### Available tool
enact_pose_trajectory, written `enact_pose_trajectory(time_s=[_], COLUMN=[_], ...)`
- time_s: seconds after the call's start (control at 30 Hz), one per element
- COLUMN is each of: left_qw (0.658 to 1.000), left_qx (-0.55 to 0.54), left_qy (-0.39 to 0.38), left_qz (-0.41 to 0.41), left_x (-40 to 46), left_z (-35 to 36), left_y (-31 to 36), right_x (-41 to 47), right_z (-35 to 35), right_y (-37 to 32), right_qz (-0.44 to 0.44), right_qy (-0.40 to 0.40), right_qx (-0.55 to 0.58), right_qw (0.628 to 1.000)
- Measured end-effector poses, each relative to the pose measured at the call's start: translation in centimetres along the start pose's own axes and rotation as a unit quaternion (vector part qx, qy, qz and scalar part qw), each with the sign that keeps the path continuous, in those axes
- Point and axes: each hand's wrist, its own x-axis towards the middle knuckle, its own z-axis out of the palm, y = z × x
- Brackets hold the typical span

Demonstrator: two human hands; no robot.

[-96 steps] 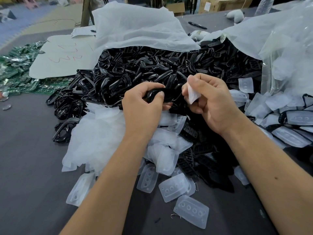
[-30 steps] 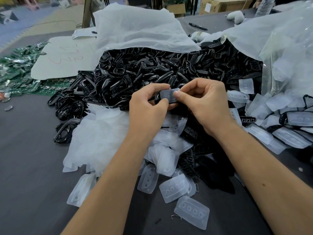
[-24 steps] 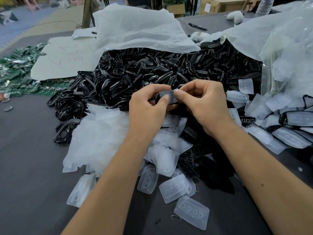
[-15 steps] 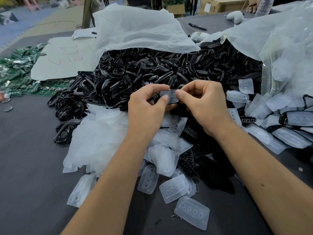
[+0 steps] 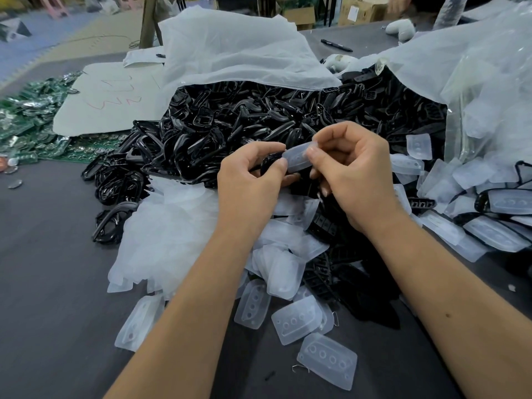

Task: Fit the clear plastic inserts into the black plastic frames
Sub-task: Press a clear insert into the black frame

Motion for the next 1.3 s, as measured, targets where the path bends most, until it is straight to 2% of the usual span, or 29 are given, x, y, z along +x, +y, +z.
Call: enact_pose_trajectory(time_s=[0.17, 0.5, 1.03, 1.3], left_qw=[1.000, 1.000, 1.000, 1.000], left_qx=[-0.011, 0.018, 0.016, 0.005], left_qy=[0.010, 0.011, 0.008, 0.004], left_qz=[-0.012, -0.002, -0.001, 0.007], left_x=[0.05, 0.00, 0.10, 0.08], left_z=[0.08, -0.09, -0.22, -0.18], left_y=[0.11, -0.27, -0.18, -0.35], right_x=[0.13, 0.22, 0.39, 0.34], right_z=[-0.16, -0.37, -0.32, -0.27], right_y=[-0.03, -0.06, 0.30, 0.21], right_qz=[0.026, 0.066, 0.035, 0.041], right_qy=[0.013, 0.012, -0.028, -0.017], right_qx=[0.055, 0.086, 0.073, 0.087], right_qw=[0.998, 0.994, 0.996, 0.995])
